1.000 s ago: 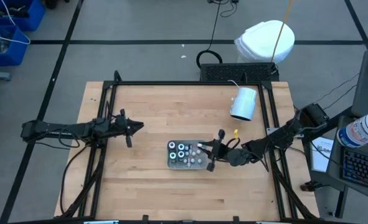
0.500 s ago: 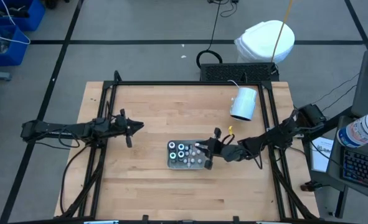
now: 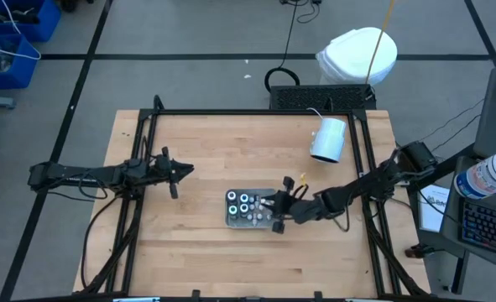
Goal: Pick & Place food coloring
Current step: Put the small orange food coloring bottle into the gray bin
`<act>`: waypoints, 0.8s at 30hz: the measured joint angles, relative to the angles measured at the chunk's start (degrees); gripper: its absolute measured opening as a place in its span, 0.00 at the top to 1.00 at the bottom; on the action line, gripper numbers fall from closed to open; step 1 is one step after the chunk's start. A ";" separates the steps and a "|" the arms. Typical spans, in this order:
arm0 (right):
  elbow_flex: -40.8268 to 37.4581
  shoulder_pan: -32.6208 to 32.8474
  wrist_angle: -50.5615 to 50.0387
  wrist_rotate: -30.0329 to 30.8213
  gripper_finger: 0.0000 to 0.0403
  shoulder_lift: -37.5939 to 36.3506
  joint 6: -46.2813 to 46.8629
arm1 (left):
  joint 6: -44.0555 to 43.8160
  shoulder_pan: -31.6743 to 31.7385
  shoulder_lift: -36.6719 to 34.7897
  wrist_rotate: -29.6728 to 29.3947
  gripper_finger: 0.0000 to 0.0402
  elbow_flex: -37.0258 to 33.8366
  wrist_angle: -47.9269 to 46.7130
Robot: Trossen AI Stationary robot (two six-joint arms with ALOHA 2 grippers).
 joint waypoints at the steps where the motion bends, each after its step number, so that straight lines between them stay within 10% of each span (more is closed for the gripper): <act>1: 0.70 0.00 -1.85 1.21 0.85 0.87 0.51 | 0.00 0.00 0.02 0.00 0.87 0.00 -0.05; 24: 3.29 -2.67 -6.14 -0.36 0.85 4.34 4.55 | -0.36 0.00 0.01 0.00 0.87 0.00 -0.37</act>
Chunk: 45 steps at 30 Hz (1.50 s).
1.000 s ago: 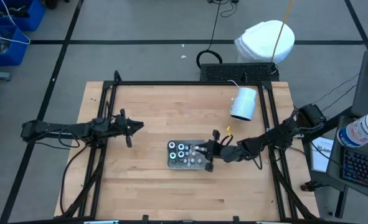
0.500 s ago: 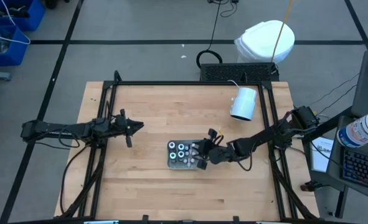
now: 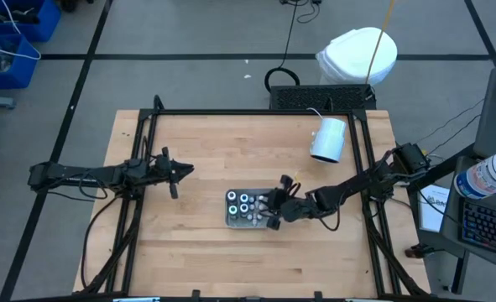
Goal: Pick & Place food coloring
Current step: Put the small orange food coloring bottle into the gray bin
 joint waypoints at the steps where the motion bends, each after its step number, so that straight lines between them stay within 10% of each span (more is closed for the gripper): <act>1: 0.00 0.00 -0.33 0.68 0.85 0.00 0.81 | 0.17 0.00 -0.01 0.00 0.87 0.00 0.02; 45: -0.06 -0.13 -3.09 0.48 0.84 -0.02 4.96 | 1.65 0.00 0.00 0.09 0.87 0.00 4.72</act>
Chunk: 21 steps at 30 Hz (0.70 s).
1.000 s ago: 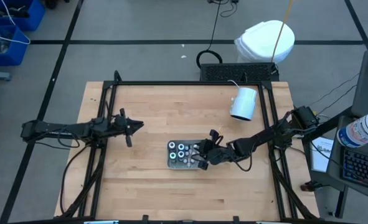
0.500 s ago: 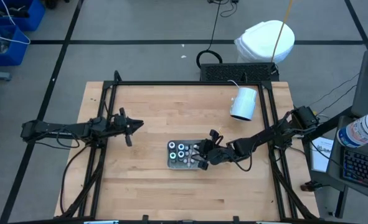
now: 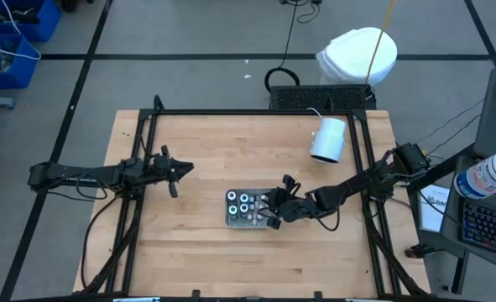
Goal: Pick & Place food coloring
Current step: Put the small orange food coloring bottle into the gray bin
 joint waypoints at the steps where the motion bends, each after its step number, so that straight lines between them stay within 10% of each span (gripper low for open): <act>1: -0.01 0.00 0.00 0.00 0.84 0.00 0.00 | 0.00 0.00 -0.01 0.00 0.87 0.00 0.00; 21: -0.01 -0.04 -0.55 4.55 0.84 0.00 -2.47 | 0.02 0.00 -0.01 0.04 0.87 0.00 -0.01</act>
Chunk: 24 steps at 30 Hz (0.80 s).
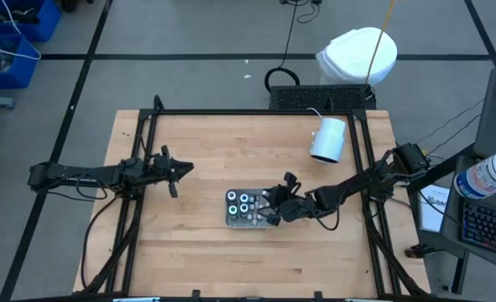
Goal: Pick & Place food coloring
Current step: Put the small orange food coloring bottle into the gray bin
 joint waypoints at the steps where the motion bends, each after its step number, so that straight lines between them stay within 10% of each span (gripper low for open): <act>1: 0.00 0.00 0.01 0.00 0.84 0.00 -0.40 | 0.00 0.00 0.00 0.00 0.87 0.00 0.01; 24: 0.00 -0.74 0.60 -1.68 0.84 1.89 -3.48 | 0.07 0.00 0.02 -0.05 0.87 0.00 -0.47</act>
